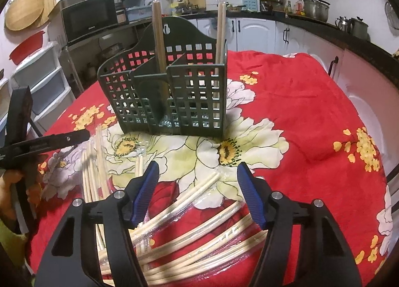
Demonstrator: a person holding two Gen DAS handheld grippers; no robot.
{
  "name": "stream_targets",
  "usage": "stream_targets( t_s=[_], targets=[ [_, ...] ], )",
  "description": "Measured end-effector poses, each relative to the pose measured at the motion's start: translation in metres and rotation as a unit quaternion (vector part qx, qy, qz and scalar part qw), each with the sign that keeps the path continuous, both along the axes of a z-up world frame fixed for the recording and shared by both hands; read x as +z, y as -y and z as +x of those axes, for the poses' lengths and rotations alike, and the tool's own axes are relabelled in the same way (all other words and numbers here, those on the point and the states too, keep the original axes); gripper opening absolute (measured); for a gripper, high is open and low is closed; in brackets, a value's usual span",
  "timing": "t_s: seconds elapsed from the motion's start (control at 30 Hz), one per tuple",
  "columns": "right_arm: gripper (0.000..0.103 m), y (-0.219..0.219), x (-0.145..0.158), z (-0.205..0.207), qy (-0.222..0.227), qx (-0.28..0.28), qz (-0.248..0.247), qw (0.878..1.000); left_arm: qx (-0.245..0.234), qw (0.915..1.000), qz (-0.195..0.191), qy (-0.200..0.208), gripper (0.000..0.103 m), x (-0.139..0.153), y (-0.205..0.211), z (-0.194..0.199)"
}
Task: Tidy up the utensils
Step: 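Close the left tool on another chopstick while the right tool grasps one too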
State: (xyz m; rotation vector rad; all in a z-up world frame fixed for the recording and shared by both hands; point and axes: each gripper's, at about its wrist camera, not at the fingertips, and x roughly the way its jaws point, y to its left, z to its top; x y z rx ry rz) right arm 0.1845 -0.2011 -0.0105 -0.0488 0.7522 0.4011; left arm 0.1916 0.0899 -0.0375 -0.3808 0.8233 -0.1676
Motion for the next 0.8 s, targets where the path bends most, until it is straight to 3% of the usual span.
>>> stream_targets(
  t_s=[0.37,0.53,0.8],
  targets=[
    [0.058,0.006,-0.014,0.020,-0.045,-0.019,0.005,0.999,-0.003,0.9999,-0.007,-0.014,0.019,-0.014,-0.006,0.015],
    [0.052,0.007,-0.023,0.034,-0.076,-0.025,0.016,0.997,-0.006,0.9998,-0.011,-0.014,0.007,-0.015,-0.008,0.016],
    [0.038,0.012,-0.035,0.052,-0.115,-0.043,0.038,0.992,-0.009,0.9997,-0.018,-0.011,0.004,-0.016,-0.010,0.015]
  ],
)
